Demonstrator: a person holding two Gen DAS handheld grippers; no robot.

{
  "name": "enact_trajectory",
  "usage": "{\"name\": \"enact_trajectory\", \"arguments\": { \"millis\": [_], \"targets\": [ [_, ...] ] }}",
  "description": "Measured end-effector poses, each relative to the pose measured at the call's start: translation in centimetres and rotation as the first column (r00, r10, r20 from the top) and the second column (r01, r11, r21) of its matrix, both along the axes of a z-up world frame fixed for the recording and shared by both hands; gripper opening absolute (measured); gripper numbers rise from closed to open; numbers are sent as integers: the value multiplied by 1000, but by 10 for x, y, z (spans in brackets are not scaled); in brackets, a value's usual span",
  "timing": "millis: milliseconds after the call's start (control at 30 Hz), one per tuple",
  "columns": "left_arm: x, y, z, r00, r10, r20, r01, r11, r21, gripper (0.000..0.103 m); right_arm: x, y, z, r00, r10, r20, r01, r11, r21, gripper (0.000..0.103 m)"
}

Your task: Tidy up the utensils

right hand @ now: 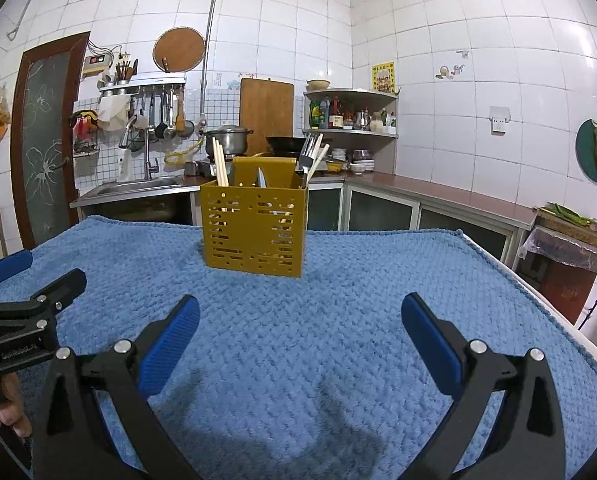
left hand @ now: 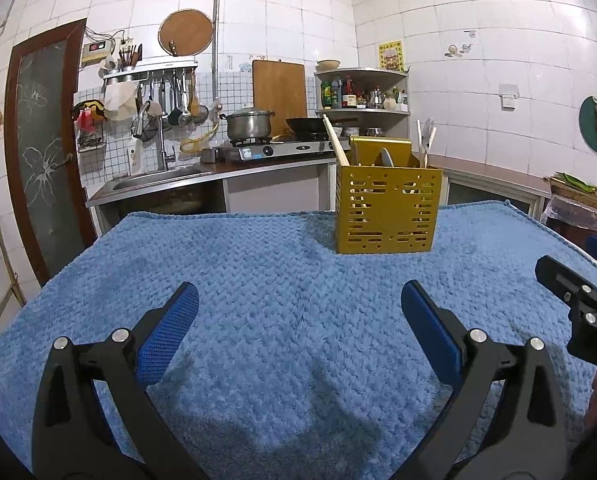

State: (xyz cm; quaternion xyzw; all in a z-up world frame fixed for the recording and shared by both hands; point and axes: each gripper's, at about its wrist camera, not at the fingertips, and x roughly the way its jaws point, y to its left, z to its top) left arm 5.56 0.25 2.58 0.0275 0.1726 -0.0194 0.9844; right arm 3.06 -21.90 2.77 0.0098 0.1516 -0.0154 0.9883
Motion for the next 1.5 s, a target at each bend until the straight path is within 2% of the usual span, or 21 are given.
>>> {"name": "enact_trajectory", "arguments": {
  "millis": [1500],
  "targets": [
    [0, -1, 1, 1000, -4, -7, 4, 1000, -1, 98, 2, -2, -3, 1000, -14, -6, 14, 1000, 6, 99]
  ]
}}
